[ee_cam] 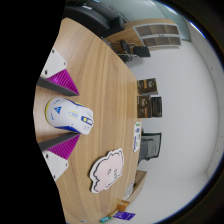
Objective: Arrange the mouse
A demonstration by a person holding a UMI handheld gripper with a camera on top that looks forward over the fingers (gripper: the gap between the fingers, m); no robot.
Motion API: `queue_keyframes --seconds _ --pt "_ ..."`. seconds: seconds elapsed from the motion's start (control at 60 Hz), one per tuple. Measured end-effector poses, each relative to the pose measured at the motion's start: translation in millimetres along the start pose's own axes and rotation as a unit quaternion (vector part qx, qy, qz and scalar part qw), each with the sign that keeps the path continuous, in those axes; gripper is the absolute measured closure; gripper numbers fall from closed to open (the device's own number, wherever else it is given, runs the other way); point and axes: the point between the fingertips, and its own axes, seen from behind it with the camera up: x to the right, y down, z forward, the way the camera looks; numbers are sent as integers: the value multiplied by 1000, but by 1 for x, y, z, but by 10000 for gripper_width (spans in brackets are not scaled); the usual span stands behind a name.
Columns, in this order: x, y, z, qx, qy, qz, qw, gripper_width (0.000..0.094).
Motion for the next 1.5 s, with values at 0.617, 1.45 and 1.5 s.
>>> queue_keyframes --seconds 0.617,1.45,1.5 --pt "62 -127 -11 45 -5 16 999 494" --pt "237 -111 118 -39 5 46 998 108" --pt "234 -115 107 -31 11 45 998 104"
